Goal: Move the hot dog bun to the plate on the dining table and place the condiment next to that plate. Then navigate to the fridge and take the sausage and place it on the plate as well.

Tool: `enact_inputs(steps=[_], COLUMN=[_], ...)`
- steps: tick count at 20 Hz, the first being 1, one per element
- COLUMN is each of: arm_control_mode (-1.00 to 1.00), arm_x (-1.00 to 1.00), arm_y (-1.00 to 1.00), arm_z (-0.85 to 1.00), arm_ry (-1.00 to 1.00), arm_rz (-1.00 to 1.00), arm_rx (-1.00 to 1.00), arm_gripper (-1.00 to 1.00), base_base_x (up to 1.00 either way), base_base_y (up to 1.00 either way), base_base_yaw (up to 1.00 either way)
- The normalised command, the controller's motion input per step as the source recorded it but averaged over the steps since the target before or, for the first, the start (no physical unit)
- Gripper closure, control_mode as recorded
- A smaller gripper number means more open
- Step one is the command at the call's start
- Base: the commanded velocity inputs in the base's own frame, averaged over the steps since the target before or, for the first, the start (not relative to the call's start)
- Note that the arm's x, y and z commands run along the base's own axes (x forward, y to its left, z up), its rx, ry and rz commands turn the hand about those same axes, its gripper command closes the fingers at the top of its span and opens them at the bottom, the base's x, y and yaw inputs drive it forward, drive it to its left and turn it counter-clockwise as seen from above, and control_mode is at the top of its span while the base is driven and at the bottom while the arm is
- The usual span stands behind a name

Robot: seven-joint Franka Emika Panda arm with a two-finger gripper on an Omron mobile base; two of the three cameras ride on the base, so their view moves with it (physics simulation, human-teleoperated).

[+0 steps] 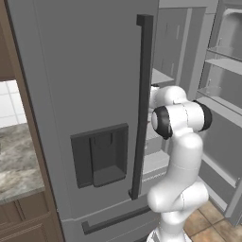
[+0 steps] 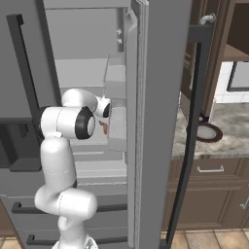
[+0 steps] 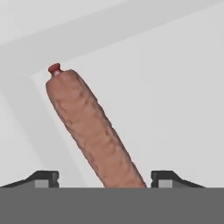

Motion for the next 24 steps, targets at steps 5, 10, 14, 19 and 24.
enact_inputs(steps=[5,10,14,19,24], arm_control_mode=[-1.00,-1.00,-1.00,-1.00,-1.00], arm_x=[-0.46,-0.61,-0.58,-0.76,-0.77], arm_y=[0.00,0.01,-0.06,-0.03,0.00], arm_z=[-0.71,-0.03,0.12,0.46,0.67], arm_ry=[0.05,-0.09,-0.13,-0.12,-0.07], arm_rz=[0.08,0.00,0.00,0.00,0.00], arm_rx=[0.00,0.00,0.00,0.00,0.00], arm_gripper=[1.00,1.00,1.00,1.00,1.00], base_base_x=[0.00,0.00,0.00,0.00,0.00], base_base_y=[0.00,0.00,0.00,0.00,0.00], base_base_yaw=[0.00,0.00,0.00,0.00,0.00])
